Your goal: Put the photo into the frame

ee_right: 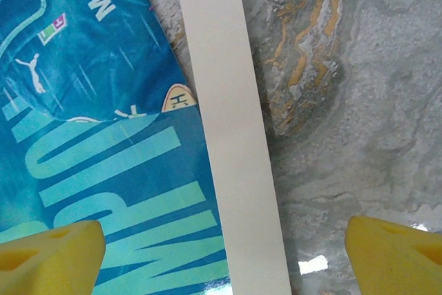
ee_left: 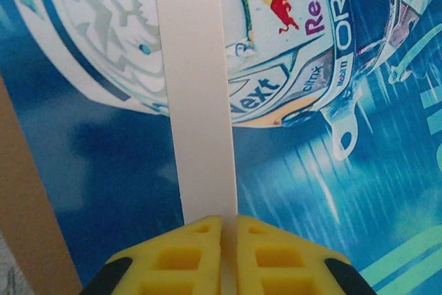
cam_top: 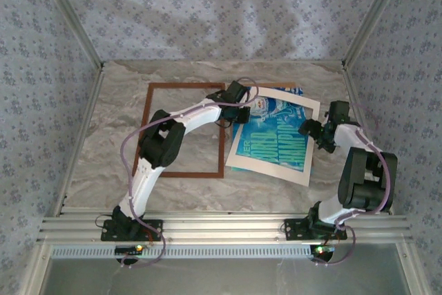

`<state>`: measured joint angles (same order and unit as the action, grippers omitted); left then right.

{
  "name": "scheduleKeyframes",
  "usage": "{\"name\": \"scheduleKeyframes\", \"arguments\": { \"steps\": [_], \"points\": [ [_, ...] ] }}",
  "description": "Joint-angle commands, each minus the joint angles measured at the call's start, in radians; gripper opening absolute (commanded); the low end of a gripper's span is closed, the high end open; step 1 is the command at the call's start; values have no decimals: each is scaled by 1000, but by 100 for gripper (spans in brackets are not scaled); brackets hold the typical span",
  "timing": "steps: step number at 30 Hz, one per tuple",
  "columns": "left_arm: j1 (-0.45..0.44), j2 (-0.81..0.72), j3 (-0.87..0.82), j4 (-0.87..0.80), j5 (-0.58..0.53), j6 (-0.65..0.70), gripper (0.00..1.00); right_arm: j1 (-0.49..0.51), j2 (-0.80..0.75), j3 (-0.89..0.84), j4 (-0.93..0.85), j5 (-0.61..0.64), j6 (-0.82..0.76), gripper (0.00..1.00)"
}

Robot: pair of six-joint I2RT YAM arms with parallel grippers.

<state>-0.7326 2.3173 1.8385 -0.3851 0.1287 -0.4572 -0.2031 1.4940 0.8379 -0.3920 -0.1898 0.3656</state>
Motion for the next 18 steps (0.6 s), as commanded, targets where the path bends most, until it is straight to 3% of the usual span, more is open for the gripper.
{"name": "scheduleKeyframes", "arguments": {
  "steps": [1, 12, 18],
  "points": [
    [12, -63, -24, -13, 26, -14, 11, -2, -29, -17, 2, -63, 22, 92],
    [16, -112, -54, -1, 26, -5, 11, -63, -72, -53, 118, -315, 97, 90],
    [16, -116, -65, 0, 20, 0, 11, -114, -105, -60, 207, -455, 140, 83]
  ]
}}
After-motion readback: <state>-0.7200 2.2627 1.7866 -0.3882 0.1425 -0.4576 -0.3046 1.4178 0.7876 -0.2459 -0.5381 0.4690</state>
